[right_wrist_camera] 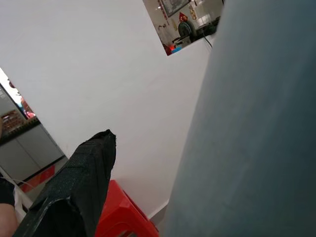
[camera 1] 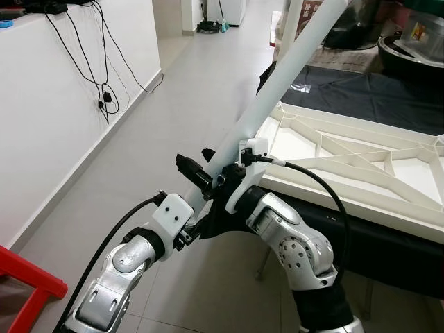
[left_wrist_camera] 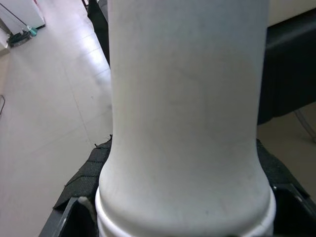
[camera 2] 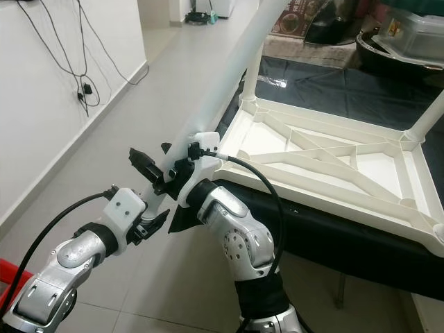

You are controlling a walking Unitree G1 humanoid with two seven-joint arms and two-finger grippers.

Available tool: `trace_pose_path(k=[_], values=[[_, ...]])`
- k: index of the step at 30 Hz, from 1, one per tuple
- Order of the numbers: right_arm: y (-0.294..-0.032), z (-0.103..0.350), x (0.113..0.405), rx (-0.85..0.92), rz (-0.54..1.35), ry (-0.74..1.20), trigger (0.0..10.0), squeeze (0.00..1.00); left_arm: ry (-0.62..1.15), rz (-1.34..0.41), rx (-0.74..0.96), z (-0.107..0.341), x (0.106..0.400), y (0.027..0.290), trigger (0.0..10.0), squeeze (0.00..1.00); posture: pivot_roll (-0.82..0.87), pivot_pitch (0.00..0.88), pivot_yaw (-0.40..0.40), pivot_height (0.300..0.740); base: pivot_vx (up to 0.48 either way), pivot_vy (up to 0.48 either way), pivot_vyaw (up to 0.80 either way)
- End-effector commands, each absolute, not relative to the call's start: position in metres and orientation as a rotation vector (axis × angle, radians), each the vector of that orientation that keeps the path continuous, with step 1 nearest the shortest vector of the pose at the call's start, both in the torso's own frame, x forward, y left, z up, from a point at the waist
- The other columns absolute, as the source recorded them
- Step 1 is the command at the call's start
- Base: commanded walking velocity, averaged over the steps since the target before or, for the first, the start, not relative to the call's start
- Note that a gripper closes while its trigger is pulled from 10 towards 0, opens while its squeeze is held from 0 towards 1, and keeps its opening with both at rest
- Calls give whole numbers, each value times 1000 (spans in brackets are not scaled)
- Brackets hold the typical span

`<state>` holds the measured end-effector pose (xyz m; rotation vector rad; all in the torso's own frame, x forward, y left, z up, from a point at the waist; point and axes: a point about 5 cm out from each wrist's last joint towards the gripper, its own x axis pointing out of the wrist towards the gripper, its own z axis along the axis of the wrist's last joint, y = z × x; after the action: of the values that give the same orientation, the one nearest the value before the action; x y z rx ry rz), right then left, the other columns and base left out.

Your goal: Building children table

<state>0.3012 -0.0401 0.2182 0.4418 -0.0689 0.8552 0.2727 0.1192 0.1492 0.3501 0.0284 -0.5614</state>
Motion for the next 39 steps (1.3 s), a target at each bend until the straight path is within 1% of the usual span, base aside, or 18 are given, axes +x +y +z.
trace_pose_path(k=[1,4,5,6,9,12,19,25,26,28,29,39], values=[[-39,216,298,457,870,-55,10000,0,14,-606,335,148,269,110,10000,0,112,91,-50,740,0,0,0],[-39,216,298,463,875,-54,10000,0,23,-644,275,149,265,106,10000,0,112,91,-50,740,0,0,0],[-40,216,299,466,883,-53,10000,0,31,-681,249,149,262,104,10000,0,112,91,-50,740,0,0,0],[-40,216,299,466,883,-53,10000,0,31,-681,249,149,262,104,10000,0,112,91,-50,740,0,0,0],[-44,216,300,468,909,-53,10000,0,66,-772,214,146,253,103,10000,0,114,92,-51,740,0,0,0],[-46,217,301,465,926,-58,10000,0,86,-802,215,144,249,105,10000,0,115,91,-51,740,0,0,0],[-47,218,300,457,960,-55,10000,0,118,-827,218,139,244,110,10000,0,113,89,-51,740,0,0,0],[-45,217,294,452,1025,-44,10000,0,135,-839,227,138,243,116,10000,0,112,85,-49,740,0,0,0],[-44,216,292,451,1037,-41,9412,0,136,-840,228,138,243,116,10000,0,112,85,-49,740,0,0,0],[-43,216,291,449,1046,-39,9412,0,136,-842,228,138,243,116,10000,0,112,85,-49,740,0,0,0],[-41,215,288,447,1062,-37,0,0,135,-850,225,139,243,115,10000,0,110,81,-50,740,0,0,0],[-39,212,285,453,1082,-28,0,0,139,-867,209,139,241,112,10000,0,111,82,-48,740,0,0,0]])
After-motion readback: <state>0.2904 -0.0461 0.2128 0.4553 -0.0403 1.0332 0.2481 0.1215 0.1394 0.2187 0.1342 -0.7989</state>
